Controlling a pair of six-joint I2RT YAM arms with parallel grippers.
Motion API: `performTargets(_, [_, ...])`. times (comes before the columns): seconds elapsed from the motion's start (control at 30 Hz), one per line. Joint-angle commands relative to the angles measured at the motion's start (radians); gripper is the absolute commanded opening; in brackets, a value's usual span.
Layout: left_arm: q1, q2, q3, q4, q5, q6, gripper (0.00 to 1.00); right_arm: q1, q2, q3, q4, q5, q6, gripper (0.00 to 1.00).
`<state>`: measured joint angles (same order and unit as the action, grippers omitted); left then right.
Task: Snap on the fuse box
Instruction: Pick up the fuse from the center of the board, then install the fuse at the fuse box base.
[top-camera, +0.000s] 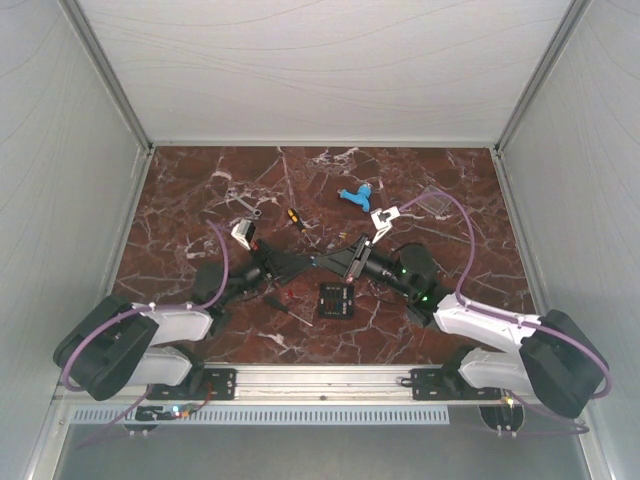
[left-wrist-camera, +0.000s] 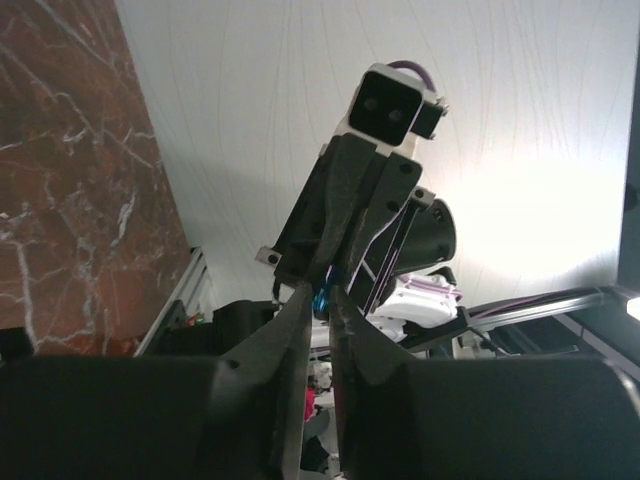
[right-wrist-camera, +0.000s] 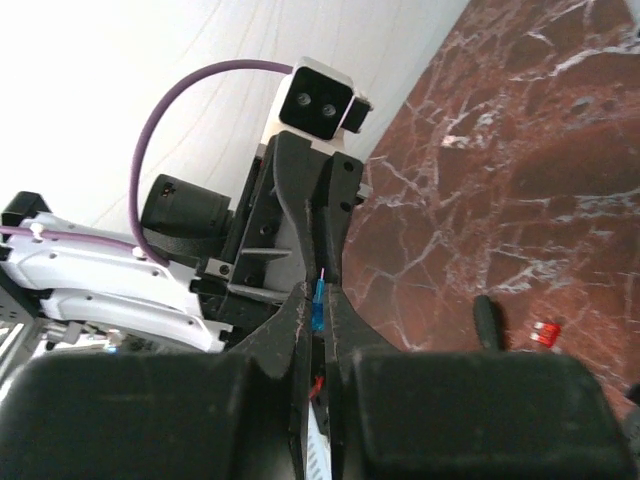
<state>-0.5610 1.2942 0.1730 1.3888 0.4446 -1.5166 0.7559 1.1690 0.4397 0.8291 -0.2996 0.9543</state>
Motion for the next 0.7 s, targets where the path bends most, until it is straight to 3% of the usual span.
performTargets(0.0, [0.01,0.0,-0.017,0.043,-0.016,0.013,0.15,-0.033,-0.061,0.038,-0.126,-0.03,-0.073,0.0])
performTargets(0.2, [0.039,-0.003,-0.011,-0.102,0.05,0.128,0.28,-0.072,-0.15,0.062,-0.388,-0.018,-0.183,0.0])
performTargets(0.4, [0.041,-0.021,0.139,-0.607,0.091,0.43,0.38,-0.127,-0.188,0.144,-0.725,0.011,-0.301,0.0])
performTargets(0.67, [0.007,0.057,0.347,-1.128,-0.04,0.778,0.43,-0.19,-0.187,0.201,-0.977,0.068,-0.379,0.0])
